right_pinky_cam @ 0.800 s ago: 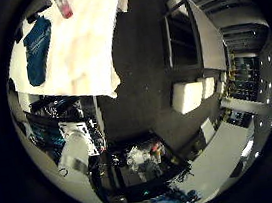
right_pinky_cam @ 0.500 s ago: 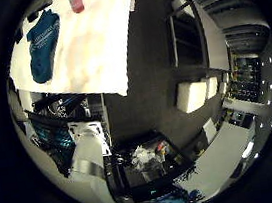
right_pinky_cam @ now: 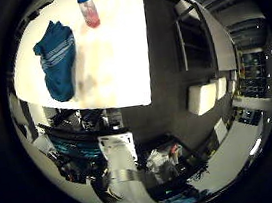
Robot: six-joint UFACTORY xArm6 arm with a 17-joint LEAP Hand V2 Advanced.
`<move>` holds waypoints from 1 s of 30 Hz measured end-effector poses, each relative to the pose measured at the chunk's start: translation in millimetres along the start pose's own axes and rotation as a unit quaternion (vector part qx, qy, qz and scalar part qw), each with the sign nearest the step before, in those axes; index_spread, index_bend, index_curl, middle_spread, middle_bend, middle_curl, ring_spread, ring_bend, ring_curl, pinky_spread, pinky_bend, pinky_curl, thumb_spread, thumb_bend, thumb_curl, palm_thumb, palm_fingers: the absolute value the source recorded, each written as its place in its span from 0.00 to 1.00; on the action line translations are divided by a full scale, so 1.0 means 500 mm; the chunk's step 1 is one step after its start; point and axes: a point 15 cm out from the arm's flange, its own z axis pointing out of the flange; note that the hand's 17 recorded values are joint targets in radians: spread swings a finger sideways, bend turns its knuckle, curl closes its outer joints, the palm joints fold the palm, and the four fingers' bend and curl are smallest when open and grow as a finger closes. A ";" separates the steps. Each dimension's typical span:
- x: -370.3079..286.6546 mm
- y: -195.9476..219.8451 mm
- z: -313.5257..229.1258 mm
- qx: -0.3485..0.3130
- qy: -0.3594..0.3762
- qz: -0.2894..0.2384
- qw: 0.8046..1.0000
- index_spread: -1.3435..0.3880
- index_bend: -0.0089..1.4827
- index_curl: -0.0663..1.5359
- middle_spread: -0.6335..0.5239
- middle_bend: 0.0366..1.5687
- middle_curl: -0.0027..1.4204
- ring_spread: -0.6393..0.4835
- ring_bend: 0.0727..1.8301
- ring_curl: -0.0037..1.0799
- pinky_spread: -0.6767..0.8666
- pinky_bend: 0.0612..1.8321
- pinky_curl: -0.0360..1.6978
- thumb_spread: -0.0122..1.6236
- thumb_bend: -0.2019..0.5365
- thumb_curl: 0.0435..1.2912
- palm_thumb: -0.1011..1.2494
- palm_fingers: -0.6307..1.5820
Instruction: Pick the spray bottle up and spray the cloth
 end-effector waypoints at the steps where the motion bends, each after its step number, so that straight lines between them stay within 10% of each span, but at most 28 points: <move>1: -0.013 -0.011 0.003 0.007 -0.018 0.008 1.000 0.62 0.10 0.29 0.55 0.29 0.30 0.60 0.40 0.32 0.66 0.34 0.22 0.71 0.23 0.27 0.63 0.39; 30: 0.345 -0.158 -0.005 0.214 -0.215 0.183 0.935 0.68 0.10 0.20 0.73 0.16 0.24 0.78 0.22 0.24 0.70 0.29 0.18 0.65 0.23 0.20 0.43 0.29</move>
